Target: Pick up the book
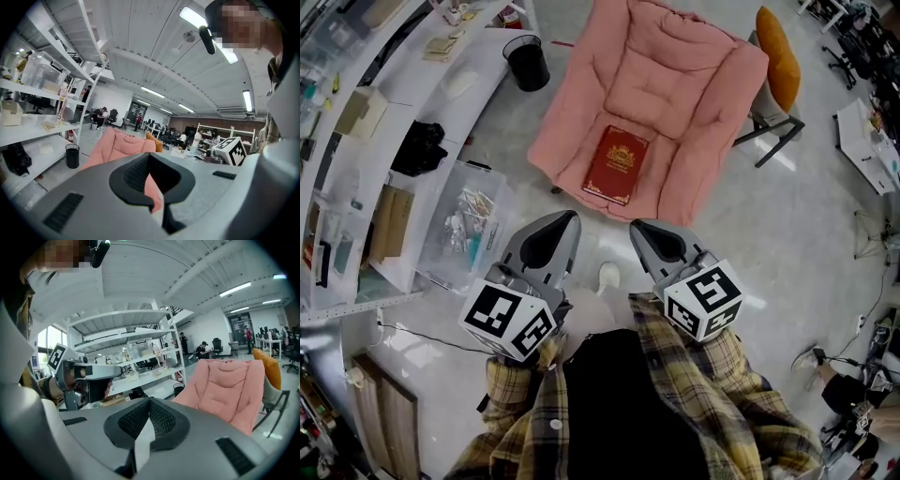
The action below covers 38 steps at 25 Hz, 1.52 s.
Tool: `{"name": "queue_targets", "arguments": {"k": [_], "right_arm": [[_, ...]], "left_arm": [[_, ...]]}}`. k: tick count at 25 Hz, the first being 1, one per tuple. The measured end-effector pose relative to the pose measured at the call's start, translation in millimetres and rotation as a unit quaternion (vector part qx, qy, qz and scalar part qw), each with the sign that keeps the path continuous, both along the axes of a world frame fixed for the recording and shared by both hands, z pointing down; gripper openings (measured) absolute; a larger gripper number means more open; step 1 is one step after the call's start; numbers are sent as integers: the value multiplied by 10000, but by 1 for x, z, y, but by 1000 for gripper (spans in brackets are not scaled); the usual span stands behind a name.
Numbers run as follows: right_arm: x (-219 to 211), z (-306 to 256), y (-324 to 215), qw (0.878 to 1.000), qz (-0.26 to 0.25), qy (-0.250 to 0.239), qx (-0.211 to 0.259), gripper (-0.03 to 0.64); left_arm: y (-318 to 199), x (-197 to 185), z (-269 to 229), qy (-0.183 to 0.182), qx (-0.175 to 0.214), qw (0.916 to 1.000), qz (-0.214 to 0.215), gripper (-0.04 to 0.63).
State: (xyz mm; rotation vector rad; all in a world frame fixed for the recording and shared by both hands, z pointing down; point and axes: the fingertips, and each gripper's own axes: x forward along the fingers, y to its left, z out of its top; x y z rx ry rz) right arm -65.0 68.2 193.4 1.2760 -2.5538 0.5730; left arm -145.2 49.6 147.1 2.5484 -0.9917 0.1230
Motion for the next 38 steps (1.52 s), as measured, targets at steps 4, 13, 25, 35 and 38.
{"name": "queue_targets", "arguments": {"k": [4,13,25,35,38], "right_arm": [[19,0,-10,9999,111,1,39,17],[38,6,-32,9998,207,-8,12,17],[38,12,-94,9969,774,115,-10,17],[20,18,-176,9854,1683,199,-131,17],[11,19,-195,9773,2103,147,-199,17]], "left_arm": [[-12,13,-1,-8,33,10000,7,3],[-38,29,-4,-73,49,9999,92,3],[-113,37,-1,-2,72,9971,761,3],[-198,32,8,-10,-112,9837,1795,3],[-219,29,12,-49,-196,9740,2258,3]]}}
